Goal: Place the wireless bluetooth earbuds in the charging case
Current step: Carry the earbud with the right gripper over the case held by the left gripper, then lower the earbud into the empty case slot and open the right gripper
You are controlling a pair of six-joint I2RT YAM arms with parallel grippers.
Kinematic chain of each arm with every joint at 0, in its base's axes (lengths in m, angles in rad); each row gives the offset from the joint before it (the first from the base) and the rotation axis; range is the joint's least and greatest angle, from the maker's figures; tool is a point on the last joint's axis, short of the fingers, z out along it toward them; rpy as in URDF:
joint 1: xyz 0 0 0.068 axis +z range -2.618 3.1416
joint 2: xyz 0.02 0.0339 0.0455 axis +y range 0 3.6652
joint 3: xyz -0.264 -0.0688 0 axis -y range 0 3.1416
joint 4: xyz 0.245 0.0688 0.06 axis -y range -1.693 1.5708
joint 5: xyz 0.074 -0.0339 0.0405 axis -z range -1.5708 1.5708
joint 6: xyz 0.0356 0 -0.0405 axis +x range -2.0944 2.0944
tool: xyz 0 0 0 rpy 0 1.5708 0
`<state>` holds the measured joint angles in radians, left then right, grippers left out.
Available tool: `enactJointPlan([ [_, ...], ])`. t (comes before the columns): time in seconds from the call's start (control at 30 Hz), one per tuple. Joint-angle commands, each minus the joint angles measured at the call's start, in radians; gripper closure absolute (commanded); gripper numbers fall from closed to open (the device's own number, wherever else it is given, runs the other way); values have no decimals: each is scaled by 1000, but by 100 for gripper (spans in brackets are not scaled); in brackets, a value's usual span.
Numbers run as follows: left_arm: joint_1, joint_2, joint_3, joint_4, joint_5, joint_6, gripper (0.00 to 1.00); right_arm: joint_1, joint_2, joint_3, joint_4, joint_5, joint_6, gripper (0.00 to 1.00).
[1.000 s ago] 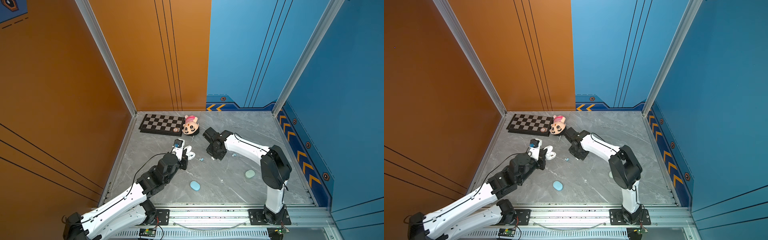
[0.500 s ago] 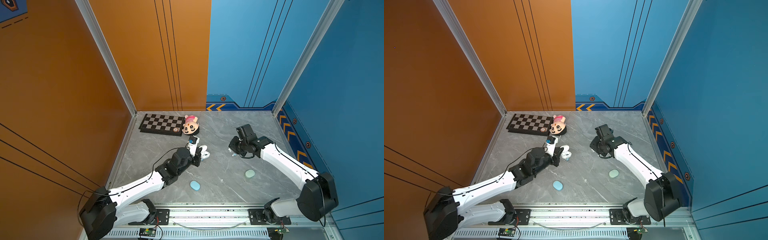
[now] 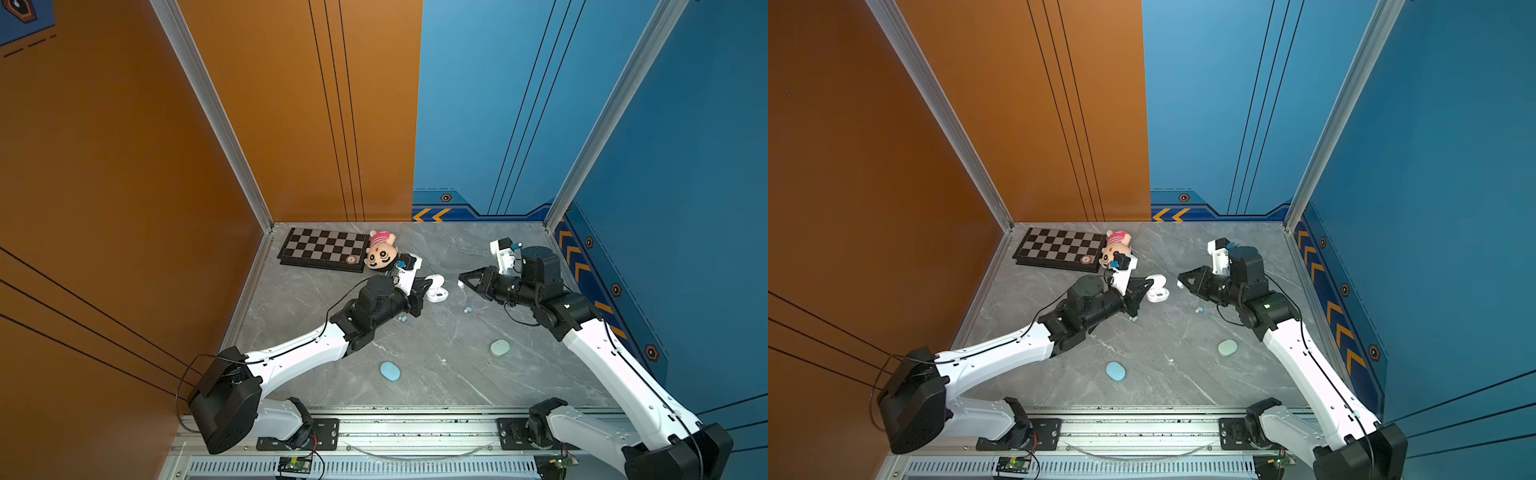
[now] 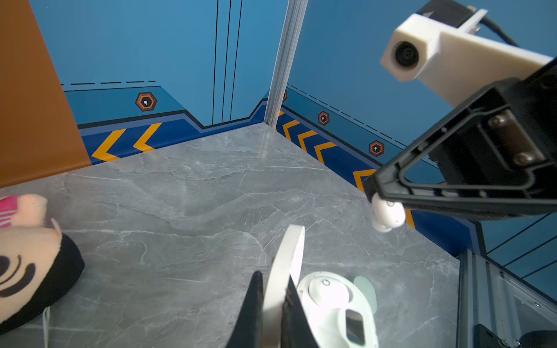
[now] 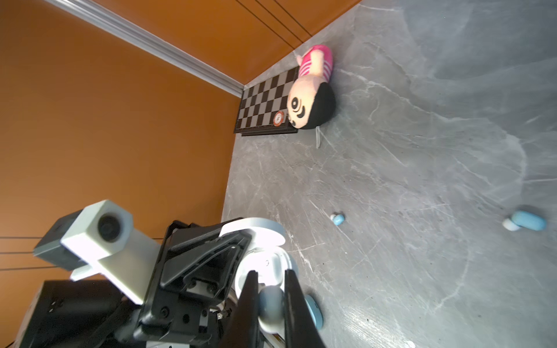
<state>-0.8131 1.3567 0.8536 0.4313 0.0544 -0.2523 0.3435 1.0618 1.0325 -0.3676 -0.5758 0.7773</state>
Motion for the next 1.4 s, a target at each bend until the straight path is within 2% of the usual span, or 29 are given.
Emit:
enactJointPlan([
  [0.0, -12, 12, 47, 29, 49, -8, 100, 18, -33, -17, 73, -106, -15, 91],
  [0.63, -43, 42, 119, 29, 54, -3, 100, 99, -16, -35, 136, -95, -11, 91],
  [1.0, -51, 44, 131, 29, 70, -1, 100, 98, -13, -47, 140, -49, -7, 92],
  [1.37, -56, 41, 135, 29, 71, 4, 100, 107, -2, -57, 141, -51, -16, 93],
])
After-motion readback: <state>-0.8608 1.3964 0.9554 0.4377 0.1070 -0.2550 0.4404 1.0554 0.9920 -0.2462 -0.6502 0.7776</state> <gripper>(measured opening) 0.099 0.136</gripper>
